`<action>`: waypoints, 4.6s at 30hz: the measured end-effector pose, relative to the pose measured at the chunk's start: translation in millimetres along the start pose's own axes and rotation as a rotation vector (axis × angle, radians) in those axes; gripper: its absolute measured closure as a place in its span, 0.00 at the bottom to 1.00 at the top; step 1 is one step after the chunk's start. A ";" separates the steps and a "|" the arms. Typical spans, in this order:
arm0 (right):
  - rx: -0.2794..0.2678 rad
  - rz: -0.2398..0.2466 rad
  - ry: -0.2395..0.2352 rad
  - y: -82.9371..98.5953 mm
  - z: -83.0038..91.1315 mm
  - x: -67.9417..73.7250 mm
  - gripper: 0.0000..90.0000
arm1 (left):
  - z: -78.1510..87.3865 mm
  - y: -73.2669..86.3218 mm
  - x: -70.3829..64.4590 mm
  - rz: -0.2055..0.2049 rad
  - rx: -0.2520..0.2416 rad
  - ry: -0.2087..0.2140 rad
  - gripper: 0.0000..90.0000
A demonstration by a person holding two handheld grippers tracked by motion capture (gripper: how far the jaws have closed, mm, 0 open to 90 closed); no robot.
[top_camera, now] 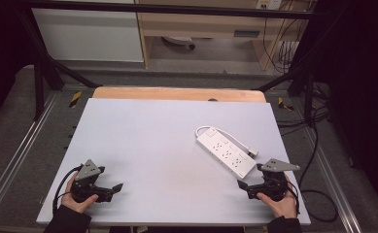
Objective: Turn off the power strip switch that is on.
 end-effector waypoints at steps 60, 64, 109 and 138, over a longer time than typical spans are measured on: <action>-0.013 0.005 0.057 -43.7 -10.9 3.8 0.81 | 0.9 -0.2 0.7 -0.002 -0.001 -0.013 0.04; -0.015 0.009 0.053 -45.3 -12.6 3.0 0.87 | 0.7 0.0 0.9 -0.001 0.000 -0.013 0.04; -0.036 -0.036 0.085 -91.7 -35.1 -17.9 1.00 | 1.1 -0.2 0.9 -0.003 0.000 -0.011 0.04; 0.014 -0.063 0.110 -105.0 -67.5 -33.0 1.00 | 0.2 0.1 0.6 -0.002 0.003 -0.008 0.04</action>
Point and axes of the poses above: each handheld gripper's, and its own axes: z roughly backward along the jaws, y roughly out of its underside, x roughly to its left, the point moved 5 cm from there along -z, roughly forward along the jaws, and after that the axes turned 11 degrees about x, right-handed, at the moved point
